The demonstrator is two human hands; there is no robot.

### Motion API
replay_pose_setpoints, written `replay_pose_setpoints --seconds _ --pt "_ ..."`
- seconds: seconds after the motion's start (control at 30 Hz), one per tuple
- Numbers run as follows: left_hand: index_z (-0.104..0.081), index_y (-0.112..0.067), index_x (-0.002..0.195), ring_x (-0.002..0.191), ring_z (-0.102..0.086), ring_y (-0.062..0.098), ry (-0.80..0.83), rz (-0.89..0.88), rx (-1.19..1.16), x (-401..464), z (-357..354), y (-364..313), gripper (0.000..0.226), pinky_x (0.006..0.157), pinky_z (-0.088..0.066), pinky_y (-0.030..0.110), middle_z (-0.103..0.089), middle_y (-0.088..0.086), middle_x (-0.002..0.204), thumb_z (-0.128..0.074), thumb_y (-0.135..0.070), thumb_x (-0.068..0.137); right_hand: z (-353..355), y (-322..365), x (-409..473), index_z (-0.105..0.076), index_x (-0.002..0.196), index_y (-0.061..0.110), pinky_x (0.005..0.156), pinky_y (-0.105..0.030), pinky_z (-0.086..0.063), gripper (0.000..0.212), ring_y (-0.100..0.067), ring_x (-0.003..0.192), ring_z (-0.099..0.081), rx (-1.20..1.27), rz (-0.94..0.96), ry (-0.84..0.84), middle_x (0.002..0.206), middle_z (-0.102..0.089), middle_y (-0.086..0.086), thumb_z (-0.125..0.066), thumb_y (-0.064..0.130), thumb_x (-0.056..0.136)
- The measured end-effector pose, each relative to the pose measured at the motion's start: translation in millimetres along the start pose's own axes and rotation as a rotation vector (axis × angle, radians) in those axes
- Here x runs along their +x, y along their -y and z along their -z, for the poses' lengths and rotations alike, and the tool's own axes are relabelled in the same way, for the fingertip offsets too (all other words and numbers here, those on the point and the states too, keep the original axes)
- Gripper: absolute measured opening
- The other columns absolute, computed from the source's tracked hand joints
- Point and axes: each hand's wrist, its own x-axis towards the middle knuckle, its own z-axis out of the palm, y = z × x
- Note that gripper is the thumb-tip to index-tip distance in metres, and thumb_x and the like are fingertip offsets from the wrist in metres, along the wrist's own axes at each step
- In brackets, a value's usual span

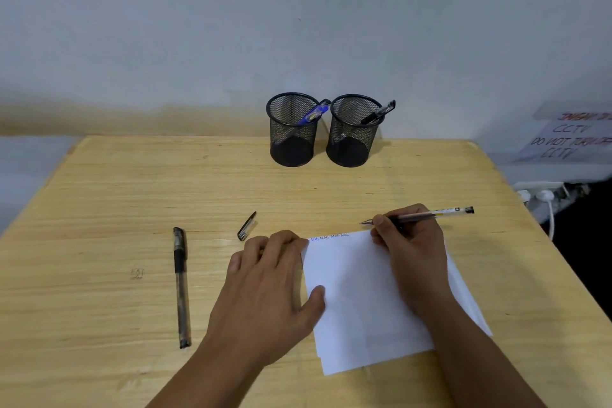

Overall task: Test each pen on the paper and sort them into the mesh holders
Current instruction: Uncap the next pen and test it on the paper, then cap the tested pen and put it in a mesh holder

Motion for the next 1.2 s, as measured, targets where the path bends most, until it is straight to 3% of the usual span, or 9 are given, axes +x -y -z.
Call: replay_pose_setpoints --seconds 0.13,0.37,0.5,0.6,0.67,0.77,1.07,1.13,1.2 --pt "-0.039 -0.036 0.137 0.122 -0.028 0.01 -0.004 0.01 -0.022 0.1 0.6 -1.1 0.063 0.096 -0.024 0.028 -0.034 -0.024 0.137 -0.039 -0.063 0.081 5.1 4.9 7.3 -0.061 0.086 0.0 0.068 -0.034 -0.048 0.009 -0.014 0.062 -0.061 0.147 -0.054 0.056 0.066 -0.066 -0.008 -0.066 0.007 0.089" --pt "-0.039 -0.038 0.138 0.126 -0.025 0.007 -0.033 -0.033 -0.078 -1.4 1.4 0.7 0.06 0.099 -0.022 0.024 -0.033 -0.026 0.138 -0.043 -0.06 0.083 10.8 10.3 -3.8 -0.059 0.083 0.006 0.064 -0.03 -0.049 0.009 -0.017 0.06 -0.06 0.214 -0.055 0.141 0.063 -0.065 -0.008 -0.066 0.003 0.089" --pt "-0.048 -0.038 0.133 0.125 -0.028 -0.003 -0.153 0.068 -0.387 0.5 6.7 6.9 0.049 0.091 -0.027 0.008 -0.036 -0.032 0.127 -0.058 -0.044 0.085 13.4 11.5 -16.6 -0.058 0.083 0.004 0.065 -0.034 -0.049 0.01 -0.019 0.06 -0.059 0.244 -0.058 0.204 0.063 -0.064 -0.007 -0.066 0.001 0.088" --pt "-0.056 -0.035 0.126 0.12 -0.038 0.003 -0.274 0.155 -0.327 10.2 19.7 17.7 0.039 0.088 -0.021 0.0 -0.044 -0.026 0.12 -0.06 -0.033 0.087 16.2 13.3 -26.8 -0.058 0.083 0.004 0.067 -0.036 -0.05 0.011 -0.02 0.062 -0.061 0.245 -0.061 0.225 0.065 -0.066 -0.007 -0.069 0.002 0.087" --pt "-0.058 -0.032 0.125 0.118 -0.041 0.01 -0.295 0.225 -0.223 20.0 28.4 28.5 0.037 0.088 -0.022 0.009 -0.049 -0.017 0.12 -0.06 -0.032 0.088 18.4 15.1 -32.6 -0.059 0.082 0.005 0.067 -0.036 -0.05 0.012 -0.02 0.063 -0.062 0.246 -0.056 0.234 0.066 -0.068 -0.008 -0.069 0.001 0.086" --pt "-0.062 -0.026 0.123 0.114 -0.043 0.017 -0.266 0.288 -0.133 29.6 35.6 43.6 0.037 0.089 -0.044 0.037 -0.052 -0.008 0.121 -0.058 -0.038 0.088 21.7 18.7 -39.4 -0.059 0.083 0.004 0.067 -0.037 -0.05 0.011 -0.019 0.064 -0.063 0.243 -0.036 0.243 0.067 -0.069 -0.008 -0.069 0.002 0.086" --pt "-0.072 -0.033 0.093 0.093 -0.055 0.017 -0.164 0.317 0.037 25.9 38.8 41.8 0.022 0.078 -0.049 0.036 -0.065 -0.014 0.096 -0.052 -0.04 0.086 30.7 23.6 -52.5 -0.061 0.085 0.003 0.072 -0.041 -0.055 0.01 -0.022 0.067 -0.068 0.183 -0.013 0.251 0.068 -0.071 -0.008 -0.07 0.007 0.086" --pt "-0.07 -0.037 0.09 0.088 -0.059 0.01 -0.186 0.298 -0.039 21.5 38.0 36.1 0.019 0.078 -0.048 0.031 -0.067 -0.018 0.087 -0.053 -0.045 0.085 31.2 26.2 -54.2 -0.062 0.086 0.003 0.073 -0.041 -0.056 0.01 -0.023 0.068 -0.068 0.18 -0.006 0.253 0.07 -0.071 -0.009 -0.07 0.008 0.086" --pt "-0.067 -0.041 0.088 0.087 -0.058 -0.001 -0.197 0.282 -0.145 13.4 38.6 23.4 0.015 0.079 -0.037 0.009 -0.067 -0.026 0.083 -0.054 -0.049 0.084 30.9 29.6 -55.5 -0.062 0.086 0.002 0.074 -0.042 -0.056 0.011 -0.027 0.07 -0.068 0.184 0.005 0.256 0.072 -0.071 -0.012 -0.071 0.009 0.085"
